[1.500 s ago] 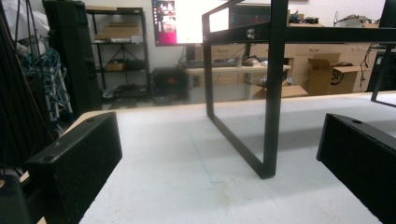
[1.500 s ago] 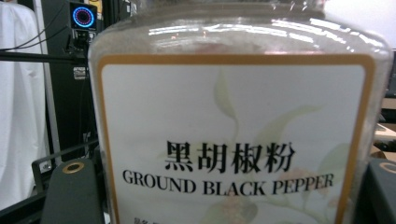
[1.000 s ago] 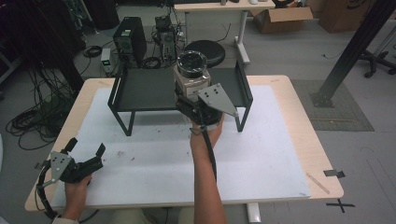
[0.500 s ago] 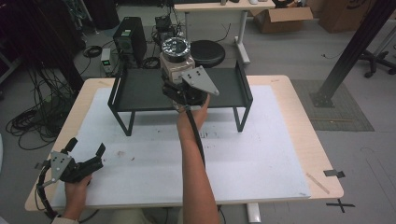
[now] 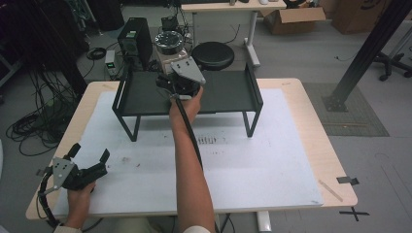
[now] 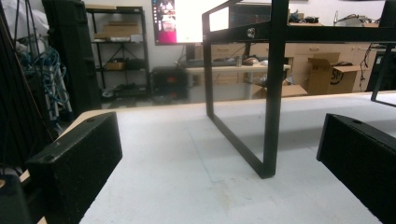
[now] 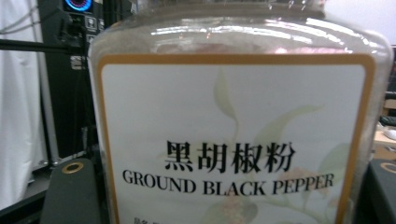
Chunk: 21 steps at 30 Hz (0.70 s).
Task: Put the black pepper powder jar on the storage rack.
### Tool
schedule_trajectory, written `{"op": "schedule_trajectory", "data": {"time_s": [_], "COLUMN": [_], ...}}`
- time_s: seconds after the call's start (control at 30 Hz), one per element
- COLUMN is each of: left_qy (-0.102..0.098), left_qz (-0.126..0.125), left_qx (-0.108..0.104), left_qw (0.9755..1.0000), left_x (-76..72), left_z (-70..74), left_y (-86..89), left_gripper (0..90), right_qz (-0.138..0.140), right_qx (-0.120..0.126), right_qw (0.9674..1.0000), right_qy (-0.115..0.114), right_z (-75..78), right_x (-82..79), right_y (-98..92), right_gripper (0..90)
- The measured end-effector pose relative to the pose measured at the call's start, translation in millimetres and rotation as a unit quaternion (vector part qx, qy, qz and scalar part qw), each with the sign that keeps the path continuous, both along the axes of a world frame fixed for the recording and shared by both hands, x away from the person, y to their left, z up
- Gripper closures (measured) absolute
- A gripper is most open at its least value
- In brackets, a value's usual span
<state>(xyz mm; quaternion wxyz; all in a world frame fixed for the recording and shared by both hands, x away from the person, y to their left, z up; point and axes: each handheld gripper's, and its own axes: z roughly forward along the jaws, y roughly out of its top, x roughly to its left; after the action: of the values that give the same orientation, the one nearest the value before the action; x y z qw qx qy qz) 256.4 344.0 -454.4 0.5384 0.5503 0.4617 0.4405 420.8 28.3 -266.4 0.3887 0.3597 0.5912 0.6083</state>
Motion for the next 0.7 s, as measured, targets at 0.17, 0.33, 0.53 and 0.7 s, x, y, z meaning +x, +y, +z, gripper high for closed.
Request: {"op": "schedule_trajectory", "data": {"time_s": [0.17, 0.33, 0.53, 0.7], "left_qy": [0.0, 0.0, 0.0, 0.0], "left_qz": [0.0, 0.0, 0.0, 0.0], "left_qx": [0.0, 0.0, 0.0, 0.0], "left_qw": [1.0, 1.0, 1.0, 1.0], "left_x": [0.1, 0.0, 0.0, 0.0], "left_z": [0.0, 0.0, 0.0, 0.0], "left_y": [0.0, -0.1, -0.1, -0.1], "left_gripper": [0.5, 0.5, 0.5, 0.5], "right_qz": [-0.025, -0.039, -0.05, -0.058], "right_qx": [0.007, 0.001, 0.0, -0.011], "right_qw": [0.9995, 0.9989, 0.9984, 0.9976], "right_qy": [0.017, 0.026, 0.029, 0.037], "right_z": [-5.4, -7.9, -7.5, -9.8], "right_x": [13.8, 26.9, 34.1, 41.6], "right_y": [12.3, 26.4, 38.7, 53.1], "right_gripper": [25.1, 25.0, 24.9, 24.8]}}
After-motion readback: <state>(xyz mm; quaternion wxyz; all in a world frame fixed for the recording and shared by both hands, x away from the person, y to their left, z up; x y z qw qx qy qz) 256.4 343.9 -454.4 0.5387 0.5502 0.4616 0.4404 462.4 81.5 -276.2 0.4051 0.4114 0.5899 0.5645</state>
